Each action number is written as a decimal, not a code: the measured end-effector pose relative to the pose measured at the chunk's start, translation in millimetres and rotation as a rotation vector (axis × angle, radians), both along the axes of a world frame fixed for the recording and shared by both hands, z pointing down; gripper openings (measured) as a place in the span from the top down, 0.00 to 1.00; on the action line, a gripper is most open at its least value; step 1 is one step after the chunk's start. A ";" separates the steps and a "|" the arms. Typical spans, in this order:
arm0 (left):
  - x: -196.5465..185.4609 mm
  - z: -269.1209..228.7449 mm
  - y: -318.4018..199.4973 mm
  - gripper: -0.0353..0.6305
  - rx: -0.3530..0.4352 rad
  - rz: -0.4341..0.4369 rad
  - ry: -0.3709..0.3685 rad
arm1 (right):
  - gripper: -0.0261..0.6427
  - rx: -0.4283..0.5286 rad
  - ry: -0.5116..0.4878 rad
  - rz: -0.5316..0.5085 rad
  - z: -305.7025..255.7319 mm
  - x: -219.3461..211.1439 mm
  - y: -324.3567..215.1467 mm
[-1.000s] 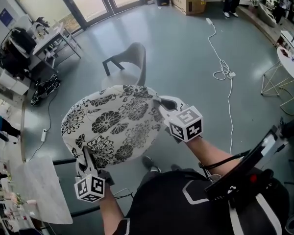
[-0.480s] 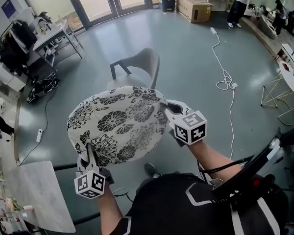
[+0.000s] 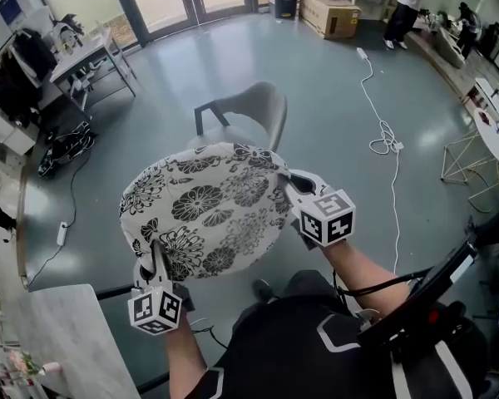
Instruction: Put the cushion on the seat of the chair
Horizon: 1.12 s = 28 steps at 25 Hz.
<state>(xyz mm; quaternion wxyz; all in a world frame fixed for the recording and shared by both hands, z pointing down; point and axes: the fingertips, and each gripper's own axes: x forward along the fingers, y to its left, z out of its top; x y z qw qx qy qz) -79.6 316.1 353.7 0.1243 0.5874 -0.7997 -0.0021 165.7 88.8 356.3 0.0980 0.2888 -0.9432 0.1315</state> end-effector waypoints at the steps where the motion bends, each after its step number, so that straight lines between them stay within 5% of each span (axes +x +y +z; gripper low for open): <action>1: -0.5 0.2 -0.2 0.92 0.003 0.001 0.004 | 0.92 0.000 0.000 0.004 -0.9 -0.4 -0.3; 11: -26.6 39.7 -27.0 0.92 -0.016 0.025 0.051 | 0.92 0.030 0.032 0.018 17.3 -28.9 -28.2; 16: -104.0 12.3 -78.0 0.92 -0.055 0.017 0.068 | 0.92 0.049 0.060 0.010 -19.7 -118.8 -88.1; 28: -137.6 8.1 -197.1 0.92 -0.120 -0.010 0.067 | 0.92 0.010 0.053 -0.026 -13.9 -162.0 -218.6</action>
